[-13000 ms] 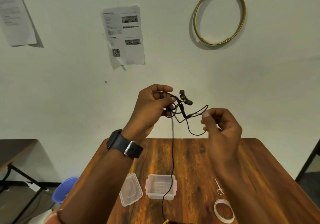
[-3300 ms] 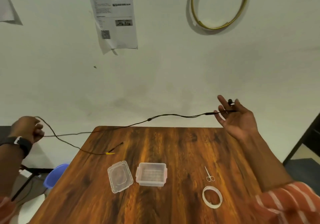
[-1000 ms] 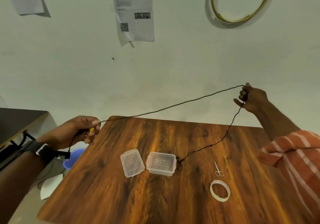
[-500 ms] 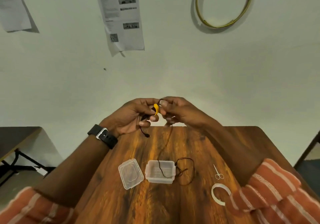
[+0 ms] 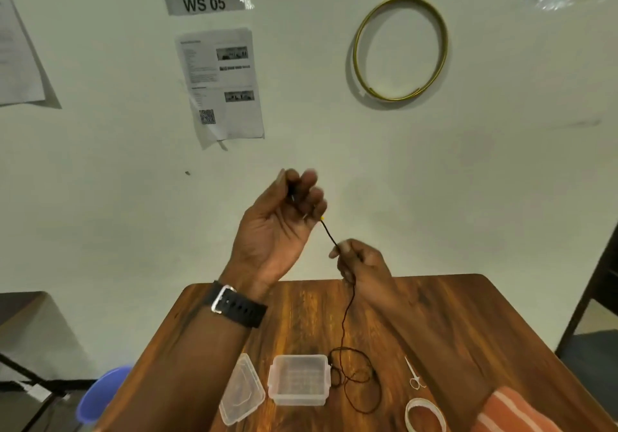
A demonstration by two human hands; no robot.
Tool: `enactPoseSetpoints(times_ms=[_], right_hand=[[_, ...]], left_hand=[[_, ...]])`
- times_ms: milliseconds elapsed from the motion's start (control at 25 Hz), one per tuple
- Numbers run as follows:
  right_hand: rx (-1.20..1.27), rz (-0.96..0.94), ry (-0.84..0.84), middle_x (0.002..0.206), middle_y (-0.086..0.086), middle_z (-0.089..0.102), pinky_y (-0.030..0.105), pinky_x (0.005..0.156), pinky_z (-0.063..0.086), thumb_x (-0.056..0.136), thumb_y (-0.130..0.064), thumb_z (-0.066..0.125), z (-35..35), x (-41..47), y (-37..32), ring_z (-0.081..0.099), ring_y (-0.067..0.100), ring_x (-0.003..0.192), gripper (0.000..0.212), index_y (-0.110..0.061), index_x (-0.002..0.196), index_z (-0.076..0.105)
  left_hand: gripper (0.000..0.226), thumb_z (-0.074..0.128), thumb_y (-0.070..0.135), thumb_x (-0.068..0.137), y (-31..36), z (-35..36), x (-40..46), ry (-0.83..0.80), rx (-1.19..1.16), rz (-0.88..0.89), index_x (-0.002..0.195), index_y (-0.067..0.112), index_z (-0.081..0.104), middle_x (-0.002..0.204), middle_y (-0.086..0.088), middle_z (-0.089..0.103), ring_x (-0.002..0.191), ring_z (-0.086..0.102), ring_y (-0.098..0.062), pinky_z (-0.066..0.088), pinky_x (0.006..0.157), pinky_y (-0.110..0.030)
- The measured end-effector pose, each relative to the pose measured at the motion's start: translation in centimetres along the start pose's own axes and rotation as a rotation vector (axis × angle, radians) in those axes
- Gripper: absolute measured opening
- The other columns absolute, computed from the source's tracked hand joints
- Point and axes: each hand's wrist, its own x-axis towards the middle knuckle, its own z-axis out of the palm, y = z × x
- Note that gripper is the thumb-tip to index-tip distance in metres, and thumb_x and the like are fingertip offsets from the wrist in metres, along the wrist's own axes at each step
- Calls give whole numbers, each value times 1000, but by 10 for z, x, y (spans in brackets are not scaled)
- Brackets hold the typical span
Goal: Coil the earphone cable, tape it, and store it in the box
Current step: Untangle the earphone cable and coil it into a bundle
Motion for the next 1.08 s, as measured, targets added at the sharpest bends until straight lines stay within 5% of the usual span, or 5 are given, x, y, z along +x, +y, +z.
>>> enactPoseSetpoints(times_ms=[200,400,560,880,1080], right_hand=[[-46,-118,-27,52,-13,51,16,49,35,99,-24,51,-15,-48,-37,43,2,48,27,-12,84,70],[-80,-191,87,50,-13,39,20,45,27,98,-27,54,-63,-5,-73,32,4,45,29,-17,74,67],[-60,-125,41,53,-13,39,22,47,26,101,-29,50,-47,12,-45,32,5,46,32,-18,75,66],[-265,-141,-158,84,-18,71,9,70,44,100,-19,52,-22,-67,-41,64,-2,80,21,-23,97,72],[-247,-289,66,56,-22,54,8,53,33,101,-11,50,-62,-11,-92,44,-2,52,26,-12,82,68]], left_hand=[[25,45,21,102,-6,-46,38,41,1697,275,91,16,68,94,5,75,91,70,-13,53,92,-48],[37,34,21,107,-47,-44,-25,-191,719,-401,107,-2,63,63,-6,60,34,37,-6,33,43,-25],[35,37,19,104,-51,-2,-33,-99,71,-190,117,-2,62,60,1,55,35,41,-3,46,49,-22],[25,48,18,104,4,-52,26,177,1602,344,107,24,72,105,9,74,98,69,-3,55,90,-34],[40,39,30,106,-30,-55,-43,-254,896,-309,120,5,66,64,-4,62,44,46,-11,42,53,-26]])
